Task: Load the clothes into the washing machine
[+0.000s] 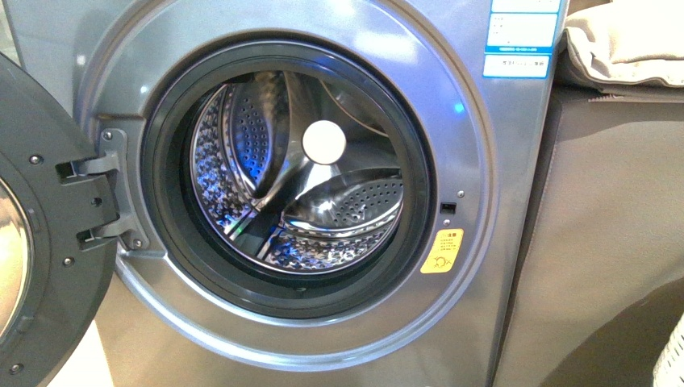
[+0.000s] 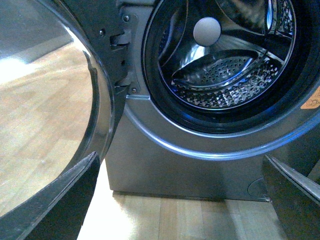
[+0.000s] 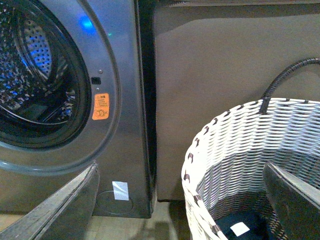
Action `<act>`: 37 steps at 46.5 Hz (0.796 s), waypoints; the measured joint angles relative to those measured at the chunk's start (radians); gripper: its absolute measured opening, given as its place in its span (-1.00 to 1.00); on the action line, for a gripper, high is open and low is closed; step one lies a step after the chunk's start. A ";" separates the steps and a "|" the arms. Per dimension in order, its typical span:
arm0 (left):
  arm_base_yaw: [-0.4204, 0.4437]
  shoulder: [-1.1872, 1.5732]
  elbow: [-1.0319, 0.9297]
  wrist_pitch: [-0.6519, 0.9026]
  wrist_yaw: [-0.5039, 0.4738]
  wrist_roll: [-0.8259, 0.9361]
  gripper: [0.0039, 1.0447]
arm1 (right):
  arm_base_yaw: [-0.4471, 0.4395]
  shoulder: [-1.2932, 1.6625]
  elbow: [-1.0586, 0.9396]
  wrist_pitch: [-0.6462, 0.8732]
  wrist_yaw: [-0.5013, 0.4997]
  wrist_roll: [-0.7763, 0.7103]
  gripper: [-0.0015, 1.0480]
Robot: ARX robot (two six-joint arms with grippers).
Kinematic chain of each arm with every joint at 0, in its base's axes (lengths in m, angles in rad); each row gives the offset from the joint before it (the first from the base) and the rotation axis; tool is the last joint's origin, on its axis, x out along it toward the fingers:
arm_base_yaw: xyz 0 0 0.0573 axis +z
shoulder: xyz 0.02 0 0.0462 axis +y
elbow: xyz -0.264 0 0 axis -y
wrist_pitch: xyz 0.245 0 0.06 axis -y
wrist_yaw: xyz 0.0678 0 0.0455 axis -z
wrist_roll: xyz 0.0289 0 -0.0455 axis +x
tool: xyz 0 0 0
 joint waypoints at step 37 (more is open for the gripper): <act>0.000 0.000 0.000 0.000 0.000 0.000 0.88 | 0.000 0.000 0.000 0.000 0.000 0.000 0.86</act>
